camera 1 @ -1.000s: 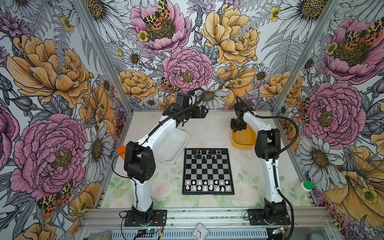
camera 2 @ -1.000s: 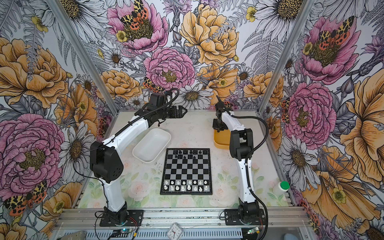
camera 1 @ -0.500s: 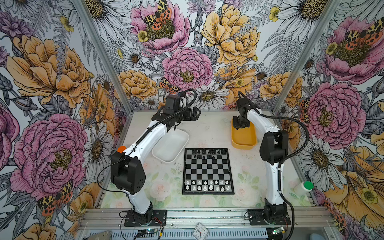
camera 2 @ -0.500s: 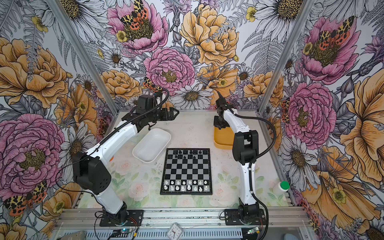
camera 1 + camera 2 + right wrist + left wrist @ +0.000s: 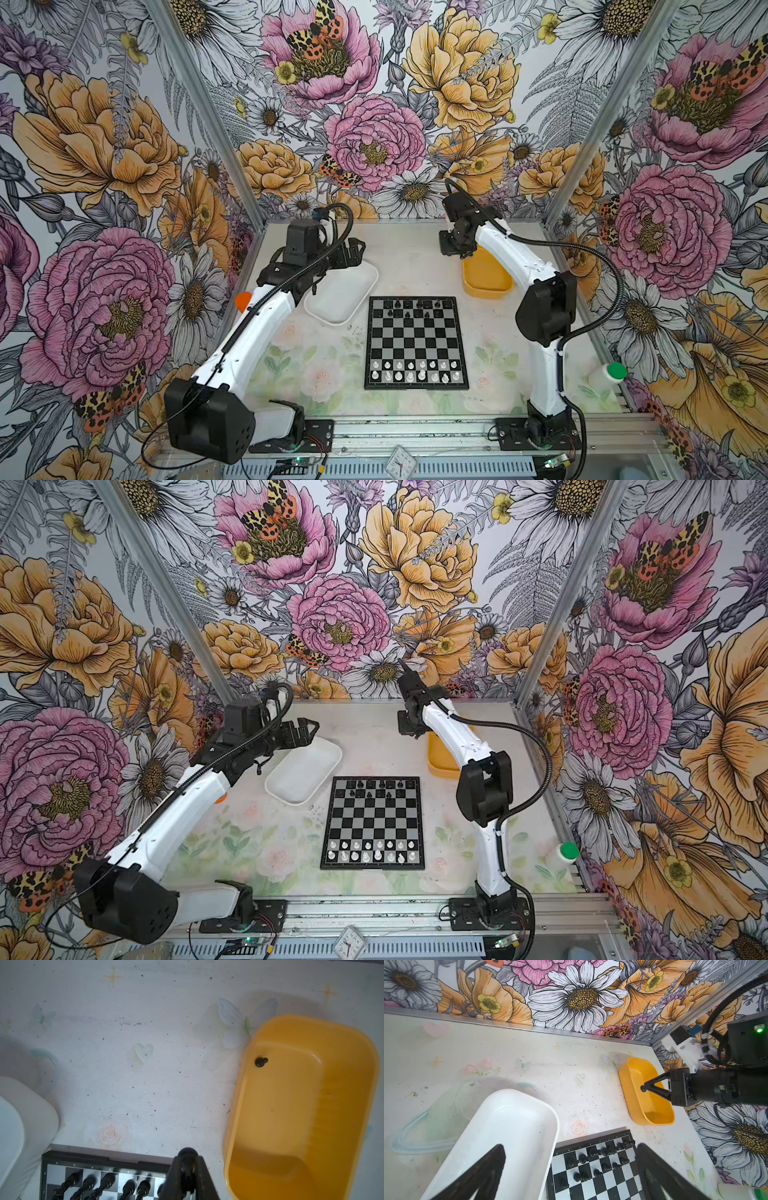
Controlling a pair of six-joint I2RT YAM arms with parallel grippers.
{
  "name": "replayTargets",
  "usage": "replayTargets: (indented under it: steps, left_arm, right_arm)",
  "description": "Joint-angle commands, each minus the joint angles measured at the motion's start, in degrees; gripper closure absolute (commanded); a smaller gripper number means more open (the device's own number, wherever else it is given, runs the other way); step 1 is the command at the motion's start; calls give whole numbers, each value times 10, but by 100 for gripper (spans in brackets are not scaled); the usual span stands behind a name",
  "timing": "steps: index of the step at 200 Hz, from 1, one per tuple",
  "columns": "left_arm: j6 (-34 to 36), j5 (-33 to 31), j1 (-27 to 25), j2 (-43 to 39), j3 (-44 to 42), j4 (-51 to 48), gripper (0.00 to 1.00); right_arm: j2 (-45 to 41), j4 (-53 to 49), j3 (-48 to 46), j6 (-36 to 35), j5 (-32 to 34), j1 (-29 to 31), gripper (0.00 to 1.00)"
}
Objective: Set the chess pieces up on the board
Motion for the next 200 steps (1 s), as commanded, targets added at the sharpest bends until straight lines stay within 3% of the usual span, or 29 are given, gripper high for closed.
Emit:
replayTargets:
  steps: [1, 45, 72, 118, 200]
  left_arm:
    - [-13, -29, 2, -64, -31, -24, 1]
    - [-66, -64, 0, -199, -99, -63, 1]
    - [-87, -44, -7, -264, -119, -101, 1]
    - [-120, -66, -23, -360, -157, -167, 1]
    - [-139, -75, -34, -438, -166, -226, 1]
  right_arm:
    - [-30, -7, -7, 13, -5, 28, 87]
    - [-26, -6, -7, 15, -15, 88, 88]
    - [-27, -1, -12, 17, -12, 123, 89]
    - [-13, 6, -5, 21, -20, 172, 88]
    - [47, 24, 13, 26, -26, 216, 89]
